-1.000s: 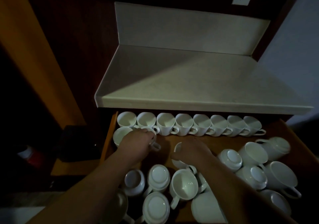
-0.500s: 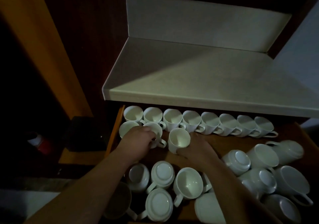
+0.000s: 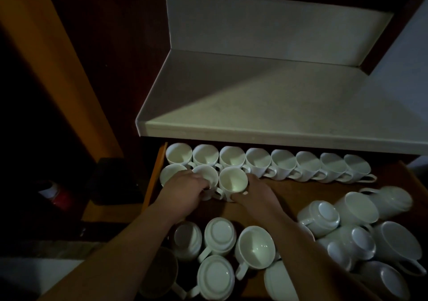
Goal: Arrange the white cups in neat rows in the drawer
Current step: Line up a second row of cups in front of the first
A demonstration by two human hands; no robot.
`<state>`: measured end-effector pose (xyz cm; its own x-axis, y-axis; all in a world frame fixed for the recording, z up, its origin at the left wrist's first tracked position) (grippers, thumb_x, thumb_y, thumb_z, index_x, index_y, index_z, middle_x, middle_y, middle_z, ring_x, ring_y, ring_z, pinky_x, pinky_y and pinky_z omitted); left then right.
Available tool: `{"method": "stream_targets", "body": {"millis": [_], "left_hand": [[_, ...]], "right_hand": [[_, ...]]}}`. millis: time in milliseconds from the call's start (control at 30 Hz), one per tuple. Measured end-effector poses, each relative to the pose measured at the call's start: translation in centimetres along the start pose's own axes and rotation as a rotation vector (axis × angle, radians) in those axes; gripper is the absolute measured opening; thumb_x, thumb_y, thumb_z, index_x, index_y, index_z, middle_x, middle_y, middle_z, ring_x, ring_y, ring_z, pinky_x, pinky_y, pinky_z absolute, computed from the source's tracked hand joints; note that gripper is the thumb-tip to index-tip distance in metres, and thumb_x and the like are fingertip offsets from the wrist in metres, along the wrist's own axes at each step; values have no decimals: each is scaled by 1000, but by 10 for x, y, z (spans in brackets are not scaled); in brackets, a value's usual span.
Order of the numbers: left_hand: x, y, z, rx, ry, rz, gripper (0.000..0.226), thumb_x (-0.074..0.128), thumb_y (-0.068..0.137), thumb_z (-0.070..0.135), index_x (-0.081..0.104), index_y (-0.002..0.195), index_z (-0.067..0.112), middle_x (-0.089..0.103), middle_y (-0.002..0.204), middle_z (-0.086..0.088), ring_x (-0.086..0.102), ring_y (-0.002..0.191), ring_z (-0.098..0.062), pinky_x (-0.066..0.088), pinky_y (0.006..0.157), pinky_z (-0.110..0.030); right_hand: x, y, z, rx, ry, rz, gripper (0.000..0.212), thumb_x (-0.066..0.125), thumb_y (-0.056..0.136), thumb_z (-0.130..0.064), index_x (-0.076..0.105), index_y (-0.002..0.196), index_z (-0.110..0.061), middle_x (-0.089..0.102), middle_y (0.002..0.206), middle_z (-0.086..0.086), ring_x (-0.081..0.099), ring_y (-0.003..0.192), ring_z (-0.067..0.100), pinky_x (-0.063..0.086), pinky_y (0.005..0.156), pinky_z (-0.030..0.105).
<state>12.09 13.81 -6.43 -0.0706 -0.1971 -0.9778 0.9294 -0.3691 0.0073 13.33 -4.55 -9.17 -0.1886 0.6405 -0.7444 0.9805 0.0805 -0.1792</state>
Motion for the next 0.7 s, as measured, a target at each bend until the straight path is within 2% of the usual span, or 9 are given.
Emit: {"method": "stream_targets", "body": {"millis": [67, 133, 200, 267, 333, 433, 533, 633, 700], "left_hand": [[1, 0, 0, -6, 12, -18, 17, 62, 87, 20, 75, 98, 22, 71, 98, 0, 62, 96, -24, 51, 83, -41], [-1, -1, 0, -20, -10, -19, 19, 62, 89, 22, 74, 104, 23, 69, 105, 0, 61, 102, -24, 50, 87, -41], [-8, -5, -5, -54, -72, -4, 33, 65, 87, 22, 68, 121, 24, 63, 122, 1, 56, 115, -21, 47, 97, -38], [-18, -9, -18, -128, -66, 9, 56, 70, 84, 24, 56, 138, 29, 52, 137, 4, 46, 129, -21, 40, 109, -35], [-24, -14, -37, -231, -18, -20, 67, 74, 84, 30, 46, 144, 33, 43, 142, 4, 32, 141, -26, 33, 115, -40], [-19, -21, -55, -311, -10, -84, 70, 72, 88, 21, 39, 149, 30, 36, 151, 0, 17, 152, -31, 39, 114, -44], [-14, -23, -55, -291, -35, -125, 71, 67, 90, 17, 35, 152, 31, 39, 156, -1, 30, 148, -30, 45, 109, -45], [-11, -22, -53, -279, -39, -127, 69, 65, 91, 16, 37, 152, 34, 45, 152, 1, 46, 138, -26, 49, 102, -42], [-11, -24, -54, -280, -40, -117, 70, 66, 91, 15, 37, 152, 35, 44, 152, 2, 47, 137, -24, 50, 101, -42]], "right_hand": [[1, 1, -1, -7, 1, 10, 55, 79, 77, -35, 56, 125, -22, 69, 112, -4, 64, 104, 15, 45, 78, 27], [0, 1, -2, -15, 6, 12, 52, 80, 78, -33, 57, 122, -21, 68, 109, -5, 64, 101, 15, 42, 71, 23], [-1, 0, -3, -32, 8, 11, 50, 80, 78, -33, 57, 121, -22, 68, 107, -7, 64, 99, 13, 39, 66, 19], [-1, 1, -2, -39, 21, 13, 52, 80, 75, -37, 57, 120, -24, 68, 107, -8, 64, 100, 13, 41, 69, 22], [2, 5, 0, -41, 28, 5, 54, 79, 72, -42, 58, 119, -26, 68, 106, -9, 65, 99, 12, 43, 73, 25], [4, 7, 1, -42, 26, -1, 55, 75, 65, -52, 59, 112, -29, 69, 100, -11, 66, 94, 8, 47, 72, 26], [7, 10, 4, -45, 20, -8, 54, 75, 62, -57, 62, 107, -30, 70, 96, -11, 67, 91, 7, 53, 75, 29], [4, 8, -1, -63, 17, -1, 48, 76, 64, -51, 62, 105, -31, 70, 95, -12, 67, 90, 6, 49, 72, 26], [3, 4, -3, -59, 20, -8, 47, 78, 67, -45, 62, 108, -30, 70, 98, -13, 66, 92, 6, 50, 75, 27]]}}
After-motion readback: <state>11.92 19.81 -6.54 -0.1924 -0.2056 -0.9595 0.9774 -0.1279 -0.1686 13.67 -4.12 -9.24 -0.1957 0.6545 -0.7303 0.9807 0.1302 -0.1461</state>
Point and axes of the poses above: each hand's wrist, its own y-axis towards the middle knuckle, its own x-axis out of the palm, z = x × y, the point moved 10 cm from there along y, towards the middle knuckle
